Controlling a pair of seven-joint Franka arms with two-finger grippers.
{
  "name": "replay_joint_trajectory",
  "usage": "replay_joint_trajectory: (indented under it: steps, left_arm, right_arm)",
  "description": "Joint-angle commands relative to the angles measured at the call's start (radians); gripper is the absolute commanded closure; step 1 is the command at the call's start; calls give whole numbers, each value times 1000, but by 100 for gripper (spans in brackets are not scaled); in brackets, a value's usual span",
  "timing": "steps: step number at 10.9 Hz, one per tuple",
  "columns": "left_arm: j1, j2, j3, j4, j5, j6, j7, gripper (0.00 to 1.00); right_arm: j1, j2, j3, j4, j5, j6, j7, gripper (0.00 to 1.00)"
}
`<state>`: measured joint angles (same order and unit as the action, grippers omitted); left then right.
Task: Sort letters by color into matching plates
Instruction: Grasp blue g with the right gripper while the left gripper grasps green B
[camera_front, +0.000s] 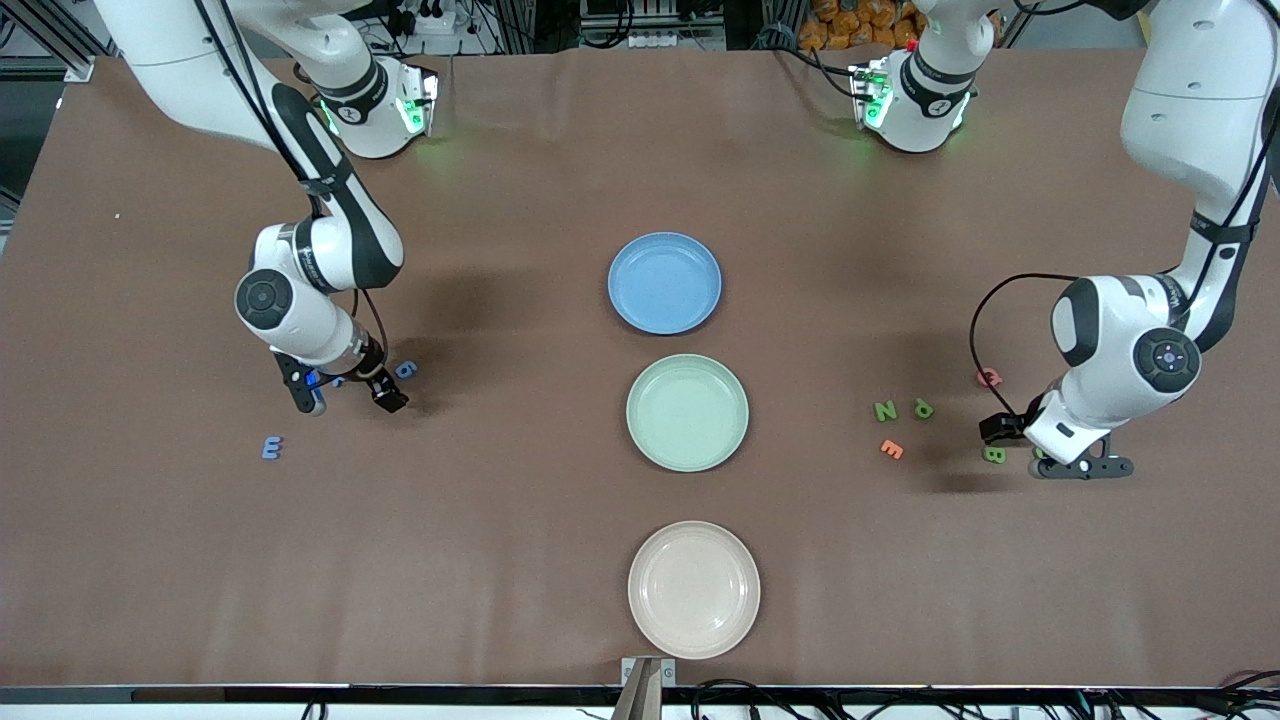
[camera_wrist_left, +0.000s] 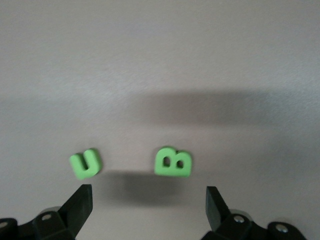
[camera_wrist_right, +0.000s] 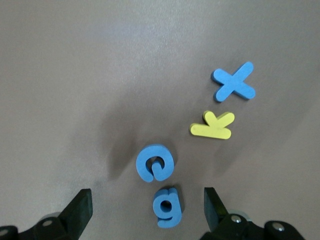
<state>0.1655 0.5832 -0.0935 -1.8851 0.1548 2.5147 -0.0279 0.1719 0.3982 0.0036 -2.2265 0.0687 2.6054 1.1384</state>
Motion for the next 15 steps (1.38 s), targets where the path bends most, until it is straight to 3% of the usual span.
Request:
replay_joint_trajectory:
  steps: [1,2,3,7,9,10,12,13,15]
  left_arm:
    - [9,40,-28,47,-24,4,20,0]
    - [9,40,-29,47,-24,4,20,10]
    - [11,47,-29,47,-24,7,22,12]
    - [26,56,-35,54,-23,10,36,12]
    - [28,66,-35,57,-24,12,36,14]
    - [26,70,-37,61,-23,16,37,22]
    - [26,84,-37,81,-23,18,101,22]
    - [26,86,-37,83,-23,18,133,22]
    - [26,87,-38,83,-23,18,144,21]
  right_arm:
    - [12,-4,2,-28,16,25,18,2]
    - [12,-4,2,-30,16,25,18,6]
    - [12,-4,2,-41,16,30,17,11]
    - [12,4,22,-82,16,97,12,28]
    - [14,5,24,-85,16,97,3,45]
    - [14,7,25,-85,14,97,3,57]
    - [20,10,26,-85,14,97,-5,65]
    - [20,11,26,-85,14,99,-14,77]
    - [21,11,26,-84,13,97,-22,86]
